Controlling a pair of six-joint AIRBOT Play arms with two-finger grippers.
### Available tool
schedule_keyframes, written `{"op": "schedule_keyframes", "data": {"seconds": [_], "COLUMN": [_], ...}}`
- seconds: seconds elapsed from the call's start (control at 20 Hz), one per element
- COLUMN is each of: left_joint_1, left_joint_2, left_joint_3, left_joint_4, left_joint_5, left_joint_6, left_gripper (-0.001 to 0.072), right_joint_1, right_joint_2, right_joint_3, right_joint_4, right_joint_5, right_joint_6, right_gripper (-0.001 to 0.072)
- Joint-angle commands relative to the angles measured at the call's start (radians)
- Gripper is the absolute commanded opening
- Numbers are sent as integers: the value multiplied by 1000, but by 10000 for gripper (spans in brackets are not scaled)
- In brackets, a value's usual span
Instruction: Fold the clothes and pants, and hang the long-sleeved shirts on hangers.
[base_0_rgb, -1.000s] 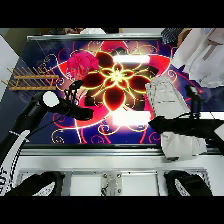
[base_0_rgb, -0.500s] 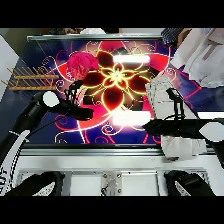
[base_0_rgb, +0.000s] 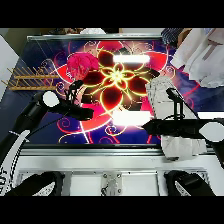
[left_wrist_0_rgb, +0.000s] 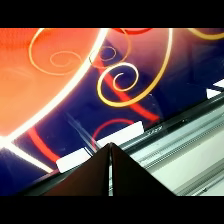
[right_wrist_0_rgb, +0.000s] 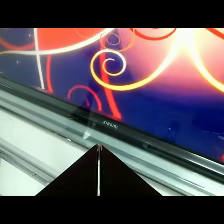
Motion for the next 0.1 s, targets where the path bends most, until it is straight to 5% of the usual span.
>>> {"op": "schedule_keyframes", "data": {"seconds": [0.0, 0.05], "left_joint_1": [-1, -1], "left_joint_2": [1, 1], "left_joint_3": [0, 0], "left_joint_4": [0, 0], "left_joint_5": [0, 0], "left_joint_6": [0, 0], "left_gripper": [17, 17], "right_joint_1": [1, 1], "right_joint_2": [-1, -1], "right_joint_3": [0, 0], "right_joint_4": [1, 1], "right_joint_5": [4, 3], "right_joint_6": [0, 0], "right_gripper": [6, 6]}}
